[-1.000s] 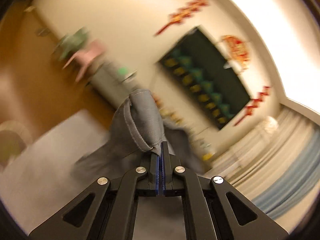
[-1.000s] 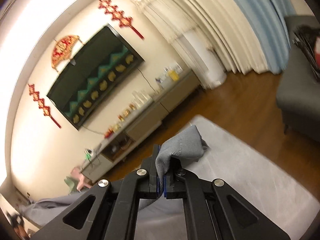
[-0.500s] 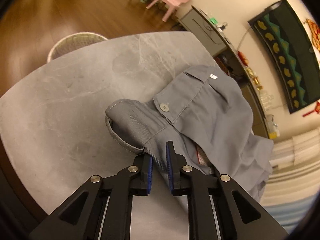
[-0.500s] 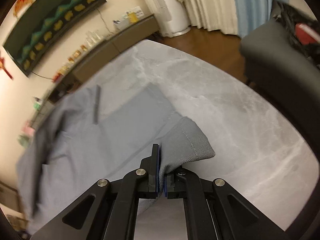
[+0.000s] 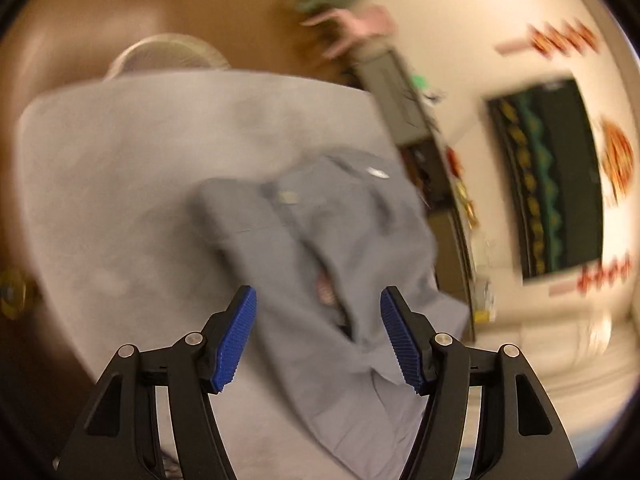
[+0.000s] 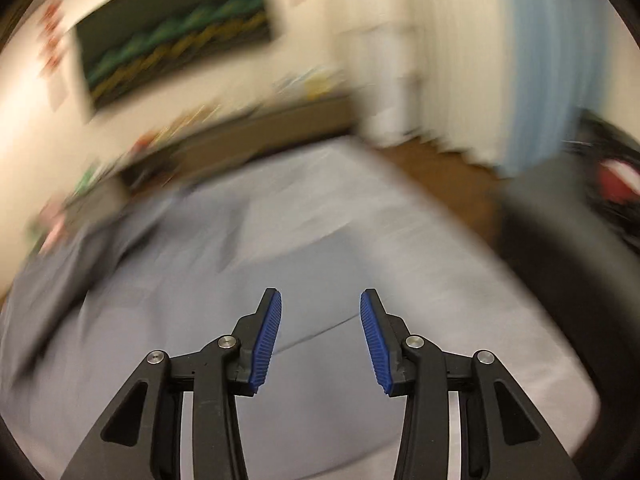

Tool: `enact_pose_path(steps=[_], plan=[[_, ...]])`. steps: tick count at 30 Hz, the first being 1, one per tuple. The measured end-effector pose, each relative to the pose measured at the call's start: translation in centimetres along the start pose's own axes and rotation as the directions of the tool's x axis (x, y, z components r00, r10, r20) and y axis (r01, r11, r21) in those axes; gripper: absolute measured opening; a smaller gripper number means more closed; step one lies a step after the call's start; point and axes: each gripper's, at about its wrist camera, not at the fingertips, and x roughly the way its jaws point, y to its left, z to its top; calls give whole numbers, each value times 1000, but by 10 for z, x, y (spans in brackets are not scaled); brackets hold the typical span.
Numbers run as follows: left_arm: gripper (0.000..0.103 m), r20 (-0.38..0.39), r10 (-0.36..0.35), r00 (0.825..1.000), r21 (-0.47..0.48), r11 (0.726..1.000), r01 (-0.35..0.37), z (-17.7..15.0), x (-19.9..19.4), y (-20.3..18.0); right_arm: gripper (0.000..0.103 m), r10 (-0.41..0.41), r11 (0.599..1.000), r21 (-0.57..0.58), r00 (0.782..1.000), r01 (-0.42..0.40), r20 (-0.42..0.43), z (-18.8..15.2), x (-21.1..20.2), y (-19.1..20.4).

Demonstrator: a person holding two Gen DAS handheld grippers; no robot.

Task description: Fold clothes

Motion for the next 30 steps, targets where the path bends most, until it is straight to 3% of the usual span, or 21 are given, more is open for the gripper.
enact_pose_path(steps=[1, 4, 7, 11, 12, 15, 18, 20, 24, 26, 30], plan=[[68, -33, 17, 999, 44, 999, -16, -1, 16, -11, 43, 29, 998, -55, 997, -33, -66, -4, 15, 15], [68, -132, 153, 979, 126, 983, -136, -9, 76, -31, 43, -1, 986, -166, 984, -29, -178, -13, 47, 37], [67, -135, 296, 946, 139, 951, -278, -14, 115, -20, 43, -43, 993, -117, 960, 11, -276, -19, 67, 14], [67, -107, 315, 943, 72, 949, -308, -17, 112, -5, 42, -147, 989, -50, 935, 138, -322, -23, 72, -31], [67, -93, 304, 948, 61, 952, -300, -18, 106, -6, 42, -134, 990, -14, 937, 137, -323, -22, 70, -42], [67, -62, 223, 973, 51, 974, -220, -27, 90, -27, 43, -12, 988, 139, 948, 59, -318, -16, 64, -53], [69, -97, 114, 989, 92, 990, -105, -48, 100, -70, 51, 173, 967, 230, 949, -113, -265, 3, 54, -26], [70, -132, 97, 986, 137, 987, -79, -66, 126, -93, 63, 337, 920, 288, 913, -267, -230, 24, 57, 10], [70, -148, 153, 977, 265, 958, -110, -93, 179, -116, 70, 542, 807, 392, 817, -442, -196, 70, 82, 82], [68, -157, 167, 973, 273, 954, -120, -93, 184, -115, 75, 575, 778, 433, 794, -456, -196, 90, 96, 116], [69, -176, 196, 965, 290, 947, -140, -93, 195, -113, 79, 581, 761, 482, 786, -433, -211, 135, 156, 168]])
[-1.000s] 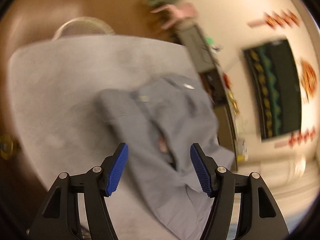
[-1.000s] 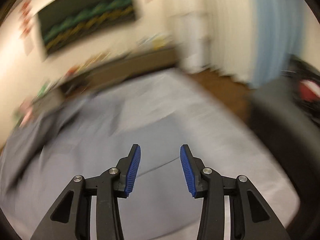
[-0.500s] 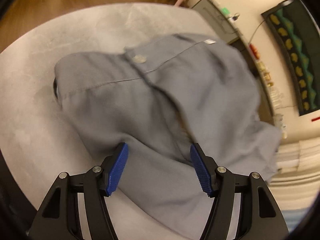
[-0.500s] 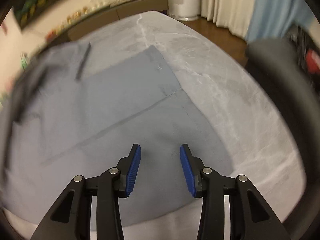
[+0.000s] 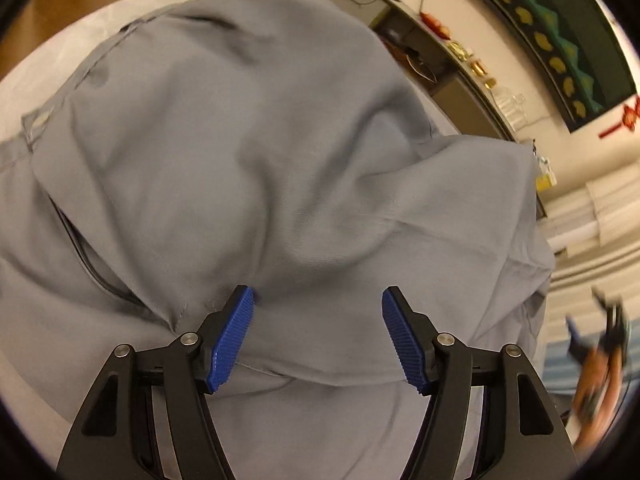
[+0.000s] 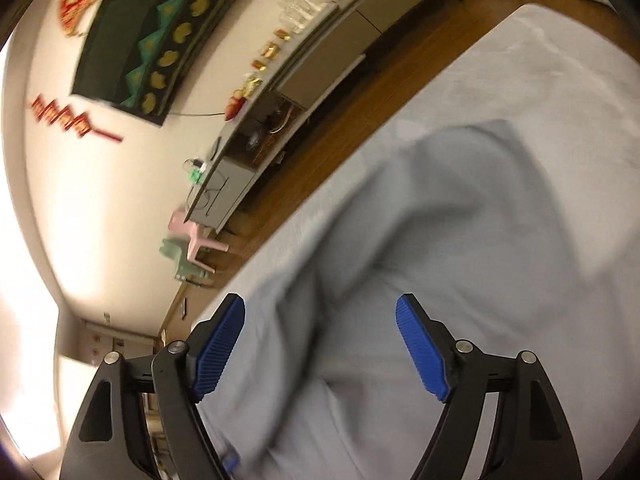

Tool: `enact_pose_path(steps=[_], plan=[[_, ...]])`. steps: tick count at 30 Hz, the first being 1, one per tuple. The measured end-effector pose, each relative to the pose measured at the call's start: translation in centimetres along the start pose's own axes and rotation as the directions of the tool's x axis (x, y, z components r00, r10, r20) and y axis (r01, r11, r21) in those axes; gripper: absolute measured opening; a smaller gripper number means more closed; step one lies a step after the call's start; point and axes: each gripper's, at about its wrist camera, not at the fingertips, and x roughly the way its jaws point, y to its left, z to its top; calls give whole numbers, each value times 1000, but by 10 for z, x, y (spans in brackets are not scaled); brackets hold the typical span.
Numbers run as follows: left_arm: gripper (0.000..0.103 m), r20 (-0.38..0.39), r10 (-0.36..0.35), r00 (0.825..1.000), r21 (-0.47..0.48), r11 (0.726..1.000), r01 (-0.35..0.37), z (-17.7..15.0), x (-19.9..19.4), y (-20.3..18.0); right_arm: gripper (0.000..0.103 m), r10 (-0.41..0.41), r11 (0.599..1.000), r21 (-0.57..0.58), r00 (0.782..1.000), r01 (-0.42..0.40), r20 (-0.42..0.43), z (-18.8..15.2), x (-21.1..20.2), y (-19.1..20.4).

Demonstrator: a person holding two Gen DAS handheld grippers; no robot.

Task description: Fold clothes

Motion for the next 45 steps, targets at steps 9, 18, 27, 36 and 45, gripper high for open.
enact_pose_path(steps=[9, 18, 27, 36, 45], plan=[[64, -28, 18, 999, -9, 1000, -19, 0, 10, 3, 3, -271, 962, -48, 962, 270, -25, 54, 113, 12], [61, -21, 1, 1000, -60, 998, -2, -3, 4, 9, 3, -53, 823, -479, 880, 307, 472, -143, -161, 49], [63, -31, -9, 999, -43, 999, 7, -11, 1, 11, 47, -456, 860, -158, 871, 484, 184, -188, -135, -167], [65, -44, -17, 999, -10, 1000, 16, -19, -3, 12, 73, -325, 861, -294, 893, 416, 311, -199, -152, -114], [65, -52, -33, 998, -20, 999, 32, -16, -1, 15, 5, -513, 573, -602, 816, 556, 266, -191, -64, -85]])
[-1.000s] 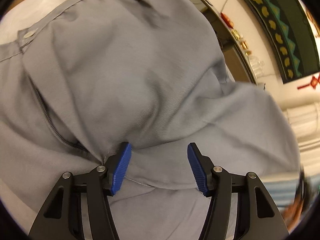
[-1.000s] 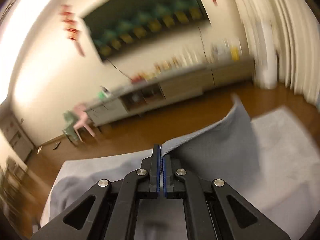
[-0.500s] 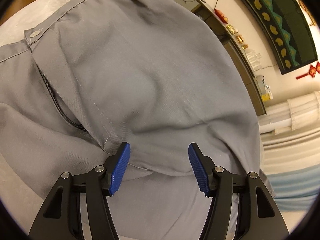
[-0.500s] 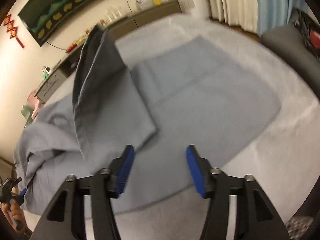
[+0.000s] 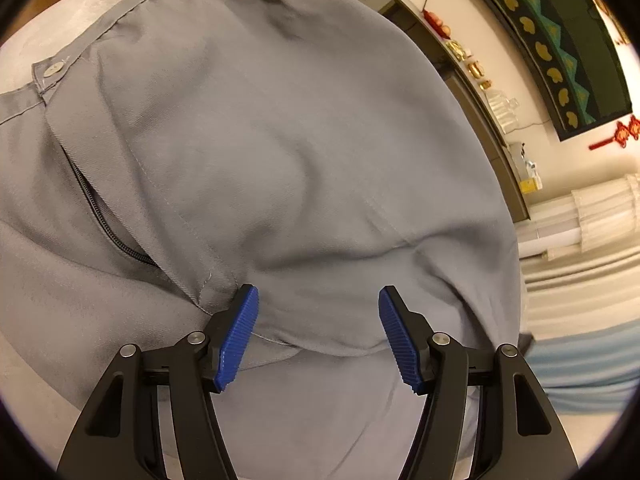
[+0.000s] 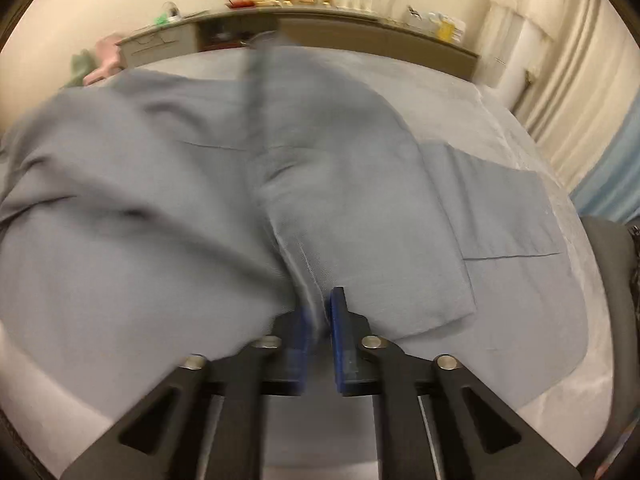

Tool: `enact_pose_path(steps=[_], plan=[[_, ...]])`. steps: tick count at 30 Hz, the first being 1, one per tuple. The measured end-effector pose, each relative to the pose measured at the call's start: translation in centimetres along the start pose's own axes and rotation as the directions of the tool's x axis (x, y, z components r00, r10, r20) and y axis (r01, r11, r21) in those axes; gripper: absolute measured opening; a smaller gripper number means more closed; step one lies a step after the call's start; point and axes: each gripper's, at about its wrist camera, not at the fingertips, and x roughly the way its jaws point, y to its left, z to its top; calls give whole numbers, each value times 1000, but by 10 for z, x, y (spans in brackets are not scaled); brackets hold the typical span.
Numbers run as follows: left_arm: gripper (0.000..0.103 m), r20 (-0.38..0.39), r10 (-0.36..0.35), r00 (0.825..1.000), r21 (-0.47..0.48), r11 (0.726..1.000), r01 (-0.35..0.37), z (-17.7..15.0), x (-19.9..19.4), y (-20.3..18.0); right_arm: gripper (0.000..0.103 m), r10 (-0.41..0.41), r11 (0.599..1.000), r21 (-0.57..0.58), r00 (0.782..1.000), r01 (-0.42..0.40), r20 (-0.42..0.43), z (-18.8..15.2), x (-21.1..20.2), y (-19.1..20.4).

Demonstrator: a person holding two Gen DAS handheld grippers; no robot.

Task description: Fold clothes

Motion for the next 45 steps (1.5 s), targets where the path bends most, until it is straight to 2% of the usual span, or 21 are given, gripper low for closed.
enact_pose_path(steps=[1, 3, 5, 6, 7, 9, 12, 15, 16, 17, 20, 23, 25, 27, 31, 34, 37, 39, 40, 43, 45], plan=[[65, -1, -2, 1000, -1, 1000, 2, 1, 0, 0, 4, -12, 1000, 12, 1000, 12, 6, 10, -2, -11], [65, -3, -6, 1000, -4, 1000, 6, 2, 1, 1, 4, 96, 981, 154, 987, -115, 126, 33, -51, -51], [65, -5, -10, 1000, -7, 1000, 10, 3, 1, 1, 4, 201, 898, 332, 941, -288, 274, 45, -100, -105], [65, -5, -12, 1000, -9, 1000, 12, 3, 1, 2, 4, 200, 838, 423, 915, -345, 350, 43, -124, -141], [65, -6, -14, 1000, -10, 1000, 13, 4, 2, 2, 3, 171, 815, 468, 914, -341, 367, 42, -132, -159], [65, 0, -18, 1000, -7, 1000, 18, 3, -3, 1, 3, 82, 751, 598, 938, -281, 337, 24, -127, -209], [65, 61, -51, 997, 8, 999, 50, 3, -29, 3, 4, 52, 679, 720, 988, -143, 147, -29, -73, -235], [65, 167, -67, 984, 3, 998, 68, 10, -66, 20, 11, 14, 609, 793, 999, 16, -30, -75, -31, -253], [65, 195, -72, 978, -1, 997, 74, 15, -76, 26, 21, -17, 591, 804, 997, 70, -74, -86, -27, -253], [65, 231, -71, 970, -17, 997, 77, 22, -87, 36, 39, -111, 617, 781, 993, 93, -31, -76, -44, -248], [65, 308, -13, 951, -150, 987, 62, 52, -107, 82, 53, -372, 714, 656, 926, 246, 57, -38, -90, -213], [65, 264, -38, 964, -213, 972, 96, 76, -97, 106, 53, -288, 875, 455, 933, 165, 217, 5, -108, -131], [67, 207, -22, 978, -219, 973, 68, 89, -75, 106, 55, -99, 968, 250, 957, 28, 274, 32, -102, -58], [67, 168, 32, 985, -233, 972, 9, 97, -56, 108, 58, 108, 993, 16, 961, -116, 255, 48, -91, 22], [69, 135, 63, 989, -242, 970, -29, 107, -34, 107, 61, 293, 886, -415, 943, -206, 156, 56, -66, 167], [71, 136, 49, 989, -216, 976, -18, 111, -32, 102, 62, 309, 744, -648, 944, -164, 116, 53, -52, 253], [71, 137, 29, 990, -212, 977, 1, 114, -32, 103, 62, 258, 657, -742, 964, -133, 56, 57, -19, 295], [71, 138, 10, 990, -217, 976, 20, 116, -35, 108, 35, 220, 591, -798, 975, -116, 20, 60, 3, 323], [71, 140, 0, 990, -222, 975, 32, 117, -38, 112, 0, 199, 556, -824, 980, -110, 4, 62, 14, 337], [71, 197, -28, 980, -274, 958, 82, 120, -62, 133, 2, 254, 645, -755, 965, -123, 60, 87, -14, 321], [71, 242, -39, 970, -307, 945, 114, 121, -77, 147, 1, 423, 657, -722, 899, -219, 112, 74, -83, 299]])
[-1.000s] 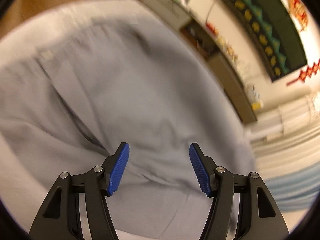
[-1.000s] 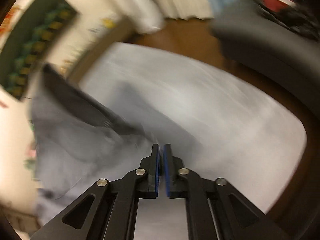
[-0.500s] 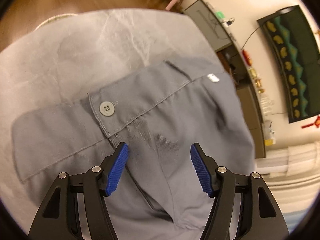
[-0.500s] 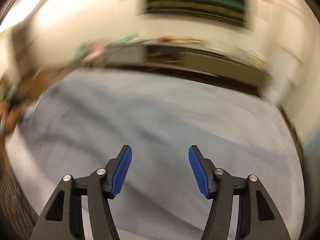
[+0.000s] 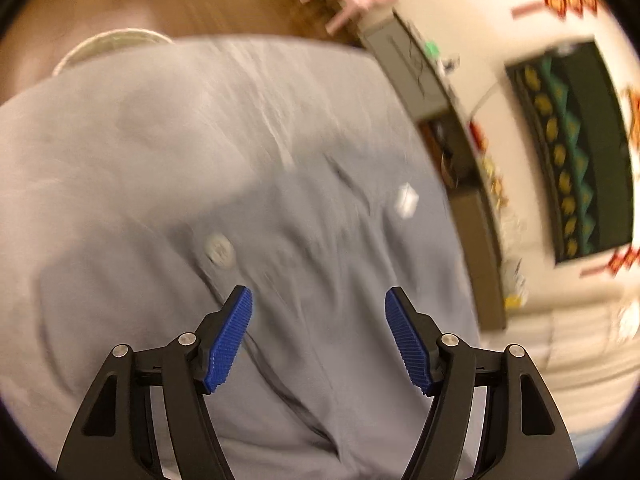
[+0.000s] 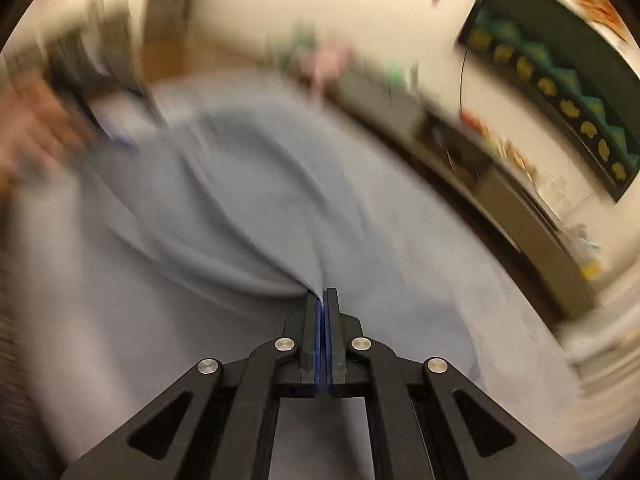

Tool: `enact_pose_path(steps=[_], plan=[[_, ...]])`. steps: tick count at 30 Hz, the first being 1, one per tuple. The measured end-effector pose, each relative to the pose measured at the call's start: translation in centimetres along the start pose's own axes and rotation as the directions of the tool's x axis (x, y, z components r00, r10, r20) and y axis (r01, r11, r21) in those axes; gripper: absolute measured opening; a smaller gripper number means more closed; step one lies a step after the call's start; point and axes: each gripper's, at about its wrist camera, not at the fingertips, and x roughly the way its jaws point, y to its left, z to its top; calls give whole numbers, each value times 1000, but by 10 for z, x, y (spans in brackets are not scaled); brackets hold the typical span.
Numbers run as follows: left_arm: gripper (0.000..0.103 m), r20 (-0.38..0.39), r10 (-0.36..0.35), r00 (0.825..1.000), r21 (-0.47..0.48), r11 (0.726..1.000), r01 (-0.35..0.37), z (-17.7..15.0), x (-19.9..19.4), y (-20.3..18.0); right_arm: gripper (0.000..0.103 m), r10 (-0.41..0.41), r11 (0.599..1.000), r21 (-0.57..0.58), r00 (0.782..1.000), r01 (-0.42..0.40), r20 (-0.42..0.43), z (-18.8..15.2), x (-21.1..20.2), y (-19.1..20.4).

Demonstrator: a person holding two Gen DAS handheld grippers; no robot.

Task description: Fold clothes

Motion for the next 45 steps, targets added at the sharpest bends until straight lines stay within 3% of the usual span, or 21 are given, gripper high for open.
enact_pose_path(steps=[2, 3, 6, 11, 15, 18, 20, 23, 24, 25, 27, 28, 30, 31, 32, 34, 36, 37, 39, 42, 45], plan=[[71, 11, -37, 999, -41, 998, 37, 6, -7, 8, 1, 80, 997, 12, 992, -81, 95, -10, -47, 18], [71, 7, -54, 999, -56, 997, 54, 6, -7, 10, 1, 108, 994, -19, 994, -107, 31, -29, -37, 29], [71, -34, -89, 995, -43, 995, 88, 2, -5, 7, 2, -14, 994, -106, 979, -8, -206, -79, 26, 49], [71, -63, -54, 997, 109, 992, 61, -15, -12, -11, 47, 40, 998, -51, 996, -44, -79, -59, 1, 57], [72, -79, -3, 997, 234, 972, 22, -32, -8, -37, 52, 28, 994, -104, 998, -35, -63, -38, 7, 77], [72, -120, 50, 992, 294, 956, -13, -43, 14, -58, 50, 18, 993, -118, 995, -30, -99, -32, 27, 89], [72, -129, 94, 987, 328, 943, -47, -48, 28, -68, 3, 11, 991, -128, 992, -26, -123, -27, 40, 97], [67, -112, 178, 978, 388, 914, -122, -54, 50, -77, 2, 7, 988, -154, 996, -21, -90, -25, 35, 110], [35, -93, 191, 977, 413, 900, -137, -55, 53, -77, 2, 11, 987, -162, 998, -22, -64, -27, 26, 116], [8, -85, 175, 981, 434, 893, -122, -56, 51, -78, 2, 9, 986, -167, 998, -18, -55, -29, 21, 118], [4, -78, 31, 996, 432, 902, 5, -57, 22, -74, 2, 3, 985, -175, 999, -9, -37, -32, 11, 121], [3, -42, -96, 995, 430, 897, 105, -60, -15, -65, 2, -1, 989, -149, 1000, -2, -20, -37, 3, 115], [3, 30, -343, 939, 437, 849, 297, -67, -88, -48, 10, -10, 996, -93, 1000, 12, 14, -49, -14, 102], [4, 54, -399, 915, 435, 835, 338, -68, -111, -36, 23, 1, 999, -40, 999, 0, 34, -59, -31, 90], [6, 34, -327, 944, 374, 880, 292, -64, -103, -12, 40, 32, 999, 30, 999, -33, 36, -75, -40, 78], [14, -75, -146, 986, 171, 973, 157, -54, -65, 40, 49, 111, 977, 177, 993, -115, 33, -111, -54, 55], [22, -67, -49, 997, 116, 992, 56, -53, -64, 62, 49, 201, 915, 360, 980, -182, -16, -162, -55, 28], [38, -49, -30, 998, 110, 993, 35, -54, -68, 65, 49, 212, 870, 461, 977, -176, -28, -189, -57, 13], [55, -8, -63, 998, 88, 994, 63, -57, -80, 63, 49, 236, 749, 645, 971, -151, -47, -242, -61, -16], [59, 10, -53, 999, 93, 994, 52, -67, -77, 45, 49, 241, 475, 870, 970, -132, 16, -316, -86, -64], [60, 22, -8, 1000, 158, 987, 5, -81, -67, 14, 49, 188, 225, 964, 977, -143, 101, -374, -116, -99]])
